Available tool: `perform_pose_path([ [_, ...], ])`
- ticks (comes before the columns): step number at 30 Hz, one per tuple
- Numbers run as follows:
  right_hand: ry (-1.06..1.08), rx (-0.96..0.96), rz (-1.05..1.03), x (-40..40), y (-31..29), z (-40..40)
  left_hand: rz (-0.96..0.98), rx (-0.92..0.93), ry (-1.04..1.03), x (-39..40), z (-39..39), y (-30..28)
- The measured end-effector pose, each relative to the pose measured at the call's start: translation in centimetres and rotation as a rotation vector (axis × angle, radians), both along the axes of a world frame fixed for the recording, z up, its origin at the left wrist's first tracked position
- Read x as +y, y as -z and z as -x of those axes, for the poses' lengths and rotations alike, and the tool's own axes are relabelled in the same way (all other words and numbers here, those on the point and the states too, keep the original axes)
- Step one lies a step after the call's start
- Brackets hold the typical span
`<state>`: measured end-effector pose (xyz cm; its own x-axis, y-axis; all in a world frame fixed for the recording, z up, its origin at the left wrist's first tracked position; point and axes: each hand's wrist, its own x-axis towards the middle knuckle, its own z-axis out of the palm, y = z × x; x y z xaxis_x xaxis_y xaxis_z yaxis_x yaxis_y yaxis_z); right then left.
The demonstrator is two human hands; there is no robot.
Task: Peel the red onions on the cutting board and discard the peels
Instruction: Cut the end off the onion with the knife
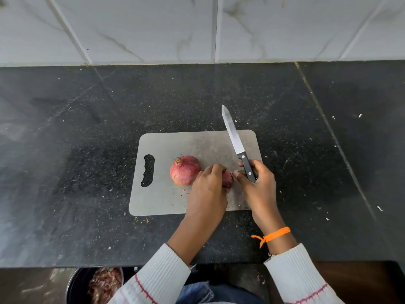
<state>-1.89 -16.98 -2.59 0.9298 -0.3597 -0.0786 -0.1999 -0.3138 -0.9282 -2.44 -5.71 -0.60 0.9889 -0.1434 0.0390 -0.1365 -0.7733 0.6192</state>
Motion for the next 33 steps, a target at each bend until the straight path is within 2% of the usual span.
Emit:
perform_pose_path([
  [6, 0.008, -0.054, 0.090, 0.6, -0.3, -0.2, -0.068, -0.027, -0.016, -1.1, -0.1, -0.7],
  [13, 0.075, -0.048, -0.026, 0.4, 0.2, -0.3, -0.127, 0.016, -0.018, -1.8, -0.2, -1.3],
  [19, 0.039, -0.073, 0.185, 0.9, 0.1, -0.9, -0.154, 0.018, -0.030, -2.0, -0.6, -1.3],
  [27, 0.019, -0.058, 0.221, 0.6, 0.8, -1.8, -0.152, 0.022, -0.041, -1.9, -0.7, -1.4],
  [33, 0.102, -0.093, 0.210, -2.1, 0.1, -2.4, -0.138, 0.041, -0.053, -1.5, -0.8, -1.2],
])
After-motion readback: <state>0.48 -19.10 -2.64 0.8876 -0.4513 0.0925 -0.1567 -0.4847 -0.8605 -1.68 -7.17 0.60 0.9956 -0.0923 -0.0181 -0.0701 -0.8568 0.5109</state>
